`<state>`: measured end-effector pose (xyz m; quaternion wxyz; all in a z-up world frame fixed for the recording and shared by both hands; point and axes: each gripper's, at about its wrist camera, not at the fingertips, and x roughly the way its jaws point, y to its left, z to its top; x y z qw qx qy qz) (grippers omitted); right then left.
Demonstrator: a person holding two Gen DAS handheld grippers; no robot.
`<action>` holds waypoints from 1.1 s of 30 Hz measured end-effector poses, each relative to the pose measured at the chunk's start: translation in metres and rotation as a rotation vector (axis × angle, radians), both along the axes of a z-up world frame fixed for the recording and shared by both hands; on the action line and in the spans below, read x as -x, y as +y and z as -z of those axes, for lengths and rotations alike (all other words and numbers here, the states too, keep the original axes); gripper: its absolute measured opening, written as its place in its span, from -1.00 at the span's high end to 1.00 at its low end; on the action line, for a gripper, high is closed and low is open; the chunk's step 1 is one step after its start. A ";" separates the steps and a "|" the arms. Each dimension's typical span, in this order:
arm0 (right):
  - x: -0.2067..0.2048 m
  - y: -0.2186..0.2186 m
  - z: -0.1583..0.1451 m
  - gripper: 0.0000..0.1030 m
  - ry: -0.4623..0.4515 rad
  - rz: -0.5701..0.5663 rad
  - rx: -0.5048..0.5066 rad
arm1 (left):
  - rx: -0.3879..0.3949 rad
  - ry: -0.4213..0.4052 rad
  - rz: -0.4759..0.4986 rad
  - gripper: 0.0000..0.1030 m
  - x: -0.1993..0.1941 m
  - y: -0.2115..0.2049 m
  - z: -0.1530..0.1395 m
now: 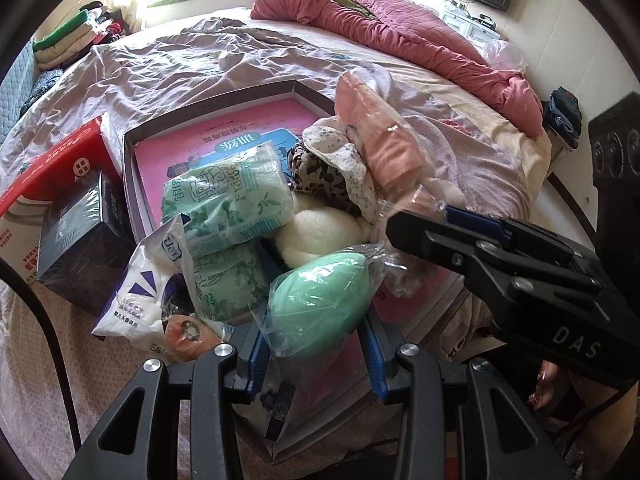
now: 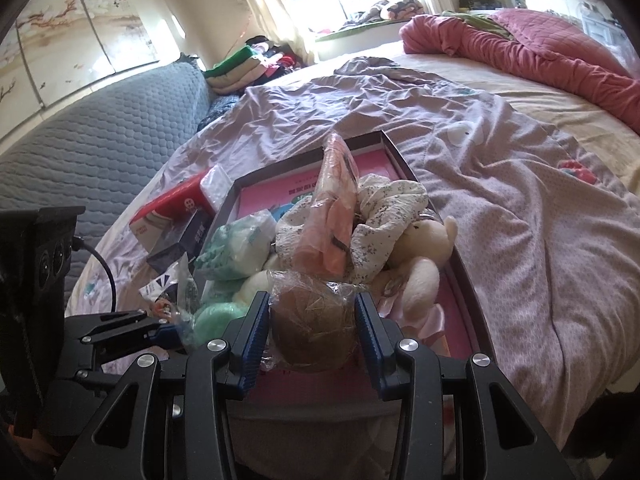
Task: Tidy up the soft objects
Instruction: 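Open the left gripper on the sponge while the right releases the bread bag on the tray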
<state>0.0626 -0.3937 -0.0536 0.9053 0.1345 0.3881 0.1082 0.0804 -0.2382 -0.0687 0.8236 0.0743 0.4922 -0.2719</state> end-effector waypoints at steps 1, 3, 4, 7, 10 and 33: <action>-0.001 -0.001 0.001 0.14 -0.003 -0.007 -0.005 | 0.000 -0.001 0.000 0.21 0.000 0.000 0.000; -0.002 -0.003 0.003 0.14 -0.005 -0.019 -0.023 | -0.005 -0.004 0.000 0.21 -0.001 -0.001 0.000; -0.002 -0.004 0.003 0.14 -0.005 -0.020 -0.030 | -0.005 -0.004 -0.001 0.21 -0.001 -0.002 0.001; 0.002 -0.007 0.004 0.14 -0.005 -0.033 -0.033 | -0.007 -0.007 -0.006 0.21 -0.003 -0.003 0.001; 0.006 -0.010 0.004 0.14 -0.001 -0.041 -0.037 | -0.010 -0.015 -0.007 0.21 -0.005 -0.006 0.002; 0.009 0.005 0.004 0.10 -0.010 -0.104 0.076 | -0.009 -0.032 -0.002 0.18 -0.004 -0.003 0.006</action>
